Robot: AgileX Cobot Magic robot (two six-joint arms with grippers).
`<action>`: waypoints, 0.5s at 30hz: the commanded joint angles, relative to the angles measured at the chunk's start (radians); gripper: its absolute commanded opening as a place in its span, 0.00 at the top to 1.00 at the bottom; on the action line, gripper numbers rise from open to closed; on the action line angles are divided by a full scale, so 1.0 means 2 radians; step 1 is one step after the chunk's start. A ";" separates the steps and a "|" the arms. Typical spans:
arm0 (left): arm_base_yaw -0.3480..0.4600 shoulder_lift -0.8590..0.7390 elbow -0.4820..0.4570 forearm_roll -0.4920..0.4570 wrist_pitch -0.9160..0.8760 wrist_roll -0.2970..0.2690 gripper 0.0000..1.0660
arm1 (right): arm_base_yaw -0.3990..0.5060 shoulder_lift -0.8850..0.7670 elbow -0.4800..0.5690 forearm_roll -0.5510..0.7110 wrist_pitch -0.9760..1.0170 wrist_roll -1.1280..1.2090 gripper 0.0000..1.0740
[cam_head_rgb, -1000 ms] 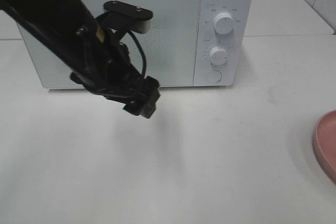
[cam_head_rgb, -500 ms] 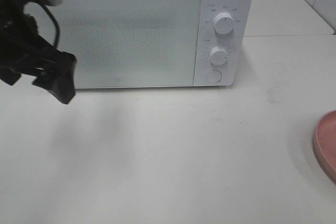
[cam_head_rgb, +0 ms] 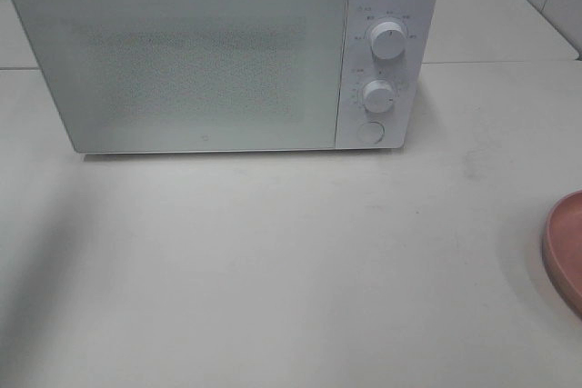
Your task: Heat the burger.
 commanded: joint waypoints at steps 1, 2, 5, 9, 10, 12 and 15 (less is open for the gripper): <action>0.032 -0.035 -0.002 -0.008 0.020 0.003 0.11 | -0.004 -0.013 0.001 0.001 -0.004 -0.005 0.30; 0.041 -0.044 -0.001 -0.008 0.022 0.003 0.11 | -0.004 -0.013 0.001 0.001 -0.004 -0.005 0.30; 0.055 -0.087 0.036 -0.007 0.015 0.001 0.11 | -0.004 -0.013 0.001 0.001 -0.004 -0.005 0.30; 0.055 -0.128 0.082 -0.008 0.009 0.001 0.11 | -0.004 -0.013 0.001 0.001 -0.004 -0.005 0.30; 0.055 -0.144 0.099 -0.007 0.006 0.000 0.11 | -0.004 -0.013 0.001 0.001 -0.004 -0.005 0.30; 0.055 -0.174 0.132 0.001 0.004 -0.007 0.11 | -0.004 -0.013 0.001 0.001 -0.004 -0.005 0.30; 0.055 -0.227 0.175 0.016 0.002 -0.022 0.11 | -0.004 -0.013 0.001 0.001 -0.004 -0.005 0.30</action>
